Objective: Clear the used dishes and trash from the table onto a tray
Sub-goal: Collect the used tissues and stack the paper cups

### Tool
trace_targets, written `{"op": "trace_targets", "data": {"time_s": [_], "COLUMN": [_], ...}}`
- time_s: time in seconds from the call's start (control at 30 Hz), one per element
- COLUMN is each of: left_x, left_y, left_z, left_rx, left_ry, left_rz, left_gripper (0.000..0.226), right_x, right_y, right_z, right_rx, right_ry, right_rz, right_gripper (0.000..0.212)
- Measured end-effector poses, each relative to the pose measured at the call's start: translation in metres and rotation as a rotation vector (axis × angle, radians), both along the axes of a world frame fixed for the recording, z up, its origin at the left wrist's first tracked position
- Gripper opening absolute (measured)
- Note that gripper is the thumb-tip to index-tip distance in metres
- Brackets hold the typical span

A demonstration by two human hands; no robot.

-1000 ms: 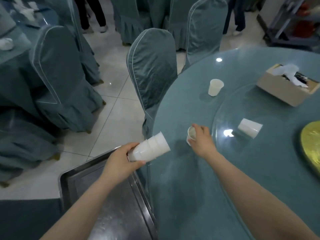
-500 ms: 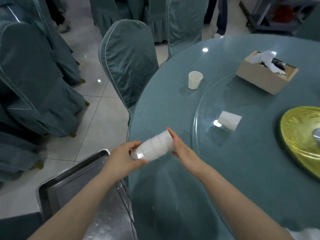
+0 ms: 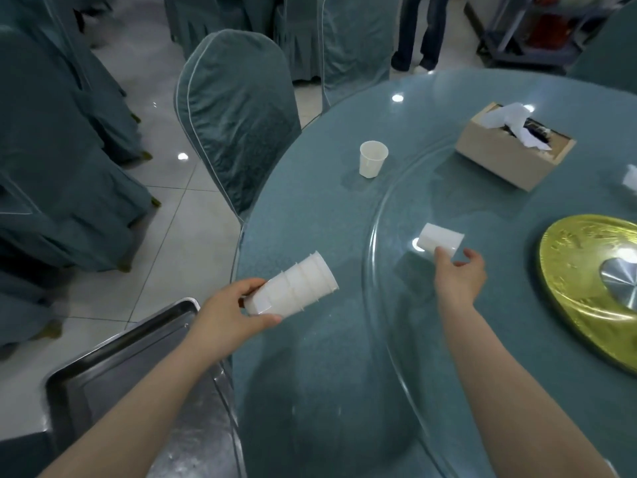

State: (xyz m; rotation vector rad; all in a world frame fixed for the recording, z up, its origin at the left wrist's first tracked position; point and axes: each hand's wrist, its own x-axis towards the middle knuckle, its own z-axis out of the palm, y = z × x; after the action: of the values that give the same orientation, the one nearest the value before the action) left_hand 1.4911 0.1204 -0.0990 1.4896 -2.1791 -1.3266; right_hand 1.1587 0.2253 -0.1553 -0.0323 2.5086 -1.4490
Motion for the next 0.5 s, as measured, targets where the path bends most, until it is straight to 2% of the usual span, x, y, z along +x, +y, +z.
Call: {"op": "trace_targets", "data": {"time_s": [0.1,0.23,0.33,0.4,0.5], "left_x": [0.01,0.034,0.061,0.082,0.122], "left_y": [0.002,0.004,0.006,0.01,0.02], "left_z": [0.004,0.01,0.012,0.015,0.021], "left_rx": [0.022,0.017,0.025,0.015,-0.013], "left_ry": [0.039,0.085,0.107,0.127,0.144], "left_rz": [0.042,0.118,0.178,0.213,0.266], "left_gripper": [0.05,0.046,0.05,0.049,0.049], "right_x": [0.005,0.047,0.091,0.126,0.181], "right_y": [-0.011,-0.021,-0.026,-0.028,-0.03], "right_z": [0.002,0.012,0.022,0.033,0.056], "right_rx": [0.065,-0.05,-0.065,-0.114,-0.305], "right_ry": [0.023,0.015,0.01,0.027,-0.114], "right_rz": [0.085,0.213,0.371,0.481,0.638], "right_gripper": [0.026,0.011,0.009,0.018,0.023]}}
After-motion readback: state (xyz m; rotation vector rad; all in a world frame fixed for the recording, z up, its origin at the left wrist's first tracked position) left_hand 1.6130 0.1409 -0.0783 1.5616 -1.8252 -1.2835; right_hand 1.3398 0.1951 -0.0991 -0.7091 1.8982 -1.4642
